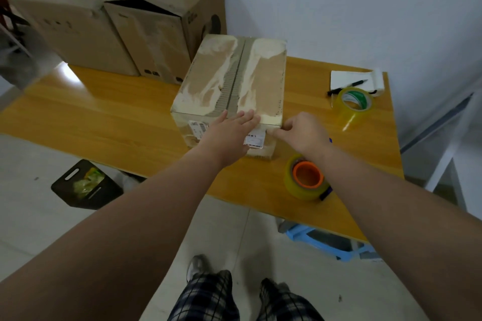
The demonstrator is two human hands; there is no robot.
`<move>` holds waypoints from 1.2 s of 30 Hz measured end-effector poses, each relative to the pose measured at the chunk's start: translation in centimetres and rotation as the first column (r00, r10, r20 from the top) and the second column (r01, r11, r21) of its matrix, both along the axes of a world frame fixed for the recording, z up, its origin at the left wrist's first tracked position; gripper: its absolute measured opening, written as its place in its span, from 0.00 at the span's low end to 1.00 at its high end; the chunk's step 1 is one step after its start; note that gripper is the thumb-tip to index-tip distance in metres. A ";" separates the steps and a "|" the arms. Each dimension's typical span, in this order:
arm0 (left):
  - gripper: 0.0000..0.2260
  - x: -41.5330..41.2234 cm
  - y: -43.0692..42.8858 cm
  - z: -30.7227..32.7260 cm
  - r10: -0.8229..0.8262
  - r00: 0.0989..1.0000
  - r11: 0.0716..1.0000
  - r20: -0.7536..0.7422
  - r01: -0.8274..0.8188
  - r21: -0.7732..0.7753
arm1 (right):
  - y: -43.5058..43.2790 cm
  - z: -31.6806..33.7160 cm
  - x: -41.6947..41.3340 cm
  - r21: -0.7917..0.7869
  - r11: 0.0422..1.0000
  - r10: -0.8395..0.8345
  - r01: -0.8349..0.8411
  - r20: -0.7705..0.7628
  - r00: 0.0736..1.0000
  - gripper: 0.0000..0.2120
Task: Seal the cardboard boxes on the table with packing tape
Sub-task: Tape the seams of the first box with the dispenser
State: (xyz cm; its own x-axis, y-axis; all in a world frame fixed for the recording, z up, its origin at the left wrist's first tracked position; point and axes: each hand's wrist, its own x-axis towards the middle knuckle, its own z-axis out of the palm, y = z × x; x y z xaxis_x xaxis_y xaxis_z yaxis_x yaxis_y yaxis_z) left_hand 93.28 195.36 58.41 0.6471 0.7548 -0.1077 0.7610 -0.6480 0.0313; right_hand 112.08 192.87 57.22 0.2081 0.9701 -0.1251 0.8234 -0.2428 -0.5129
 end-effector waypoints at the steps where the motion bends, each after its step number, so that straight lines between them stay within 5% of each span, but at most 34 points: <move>1: 0.31 0.0 0.0 0.0 -0.003 1.000 1.000 0.001 0.003 -0.002 | -0.2 -0.3 0.0 0.024 1.000 -0.002 0.002 -0.001 1.000 0.20; 11: 0.31 -0.7 0.3 -1.2 -0.029 0.996 0.999 0.087 0.026 0.035 | 0.4 -0.5 -0.6 0.033 0.998 0.045 -0.052 0.180 0.983 0.21; 18: 0.28 -1.2 1.7 -0.8 -0.127 0.987 0.987 0.101 0.116 0.113 | -0.5 -0.4 -1.9 0.269 0.950 0.070 -0.158 0.310 0.948 0.33; 22: 0.30 -3.0 3.1 -1.2 -0.175 0.983 0.977 0.058 0.166 0.134 | -0.7 -1.4 -4.1 0.036 0.951 0.259 -0.307 0.451 0.854 0.37; 29: 0.31 -12.7 5.9 -3.3 -0.044 0.997 0.979 0.060 0.031 0.201 | -1.0 -1.3 -5.2 -0.050 0.980 0.187 -0.191 0.549 0.815 0.39; 33: 0.33 -16.7 8.3 -3.1 -0.085 0.996 0.984 0.036 0.078 0.162 | -1.2 -0.4 -6.3 -0.088 0.979 0.198 -0.183 0.607 0.769 0.46; 36: 0.35 -16.6 9.6 -1.9 -0.161 0.976 0.985 0.147 0.149 0.088 | 0.0 0.8 -9.4 -0.004 0.973 0.178 -0.229 0.644 0.744 0.39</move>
State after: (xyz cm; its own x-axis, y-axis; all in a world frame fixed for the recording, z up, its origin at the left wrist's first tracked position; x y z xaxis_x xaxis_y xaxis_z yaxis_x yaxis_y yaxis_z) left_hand 76.71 204.94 56.53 0.7612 0.6462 0.0551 0.6411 -0.7626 0.0859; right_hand 102.65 192.88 57.99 0.0112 0.9993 0.0345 0.9902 -0.0159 0.1388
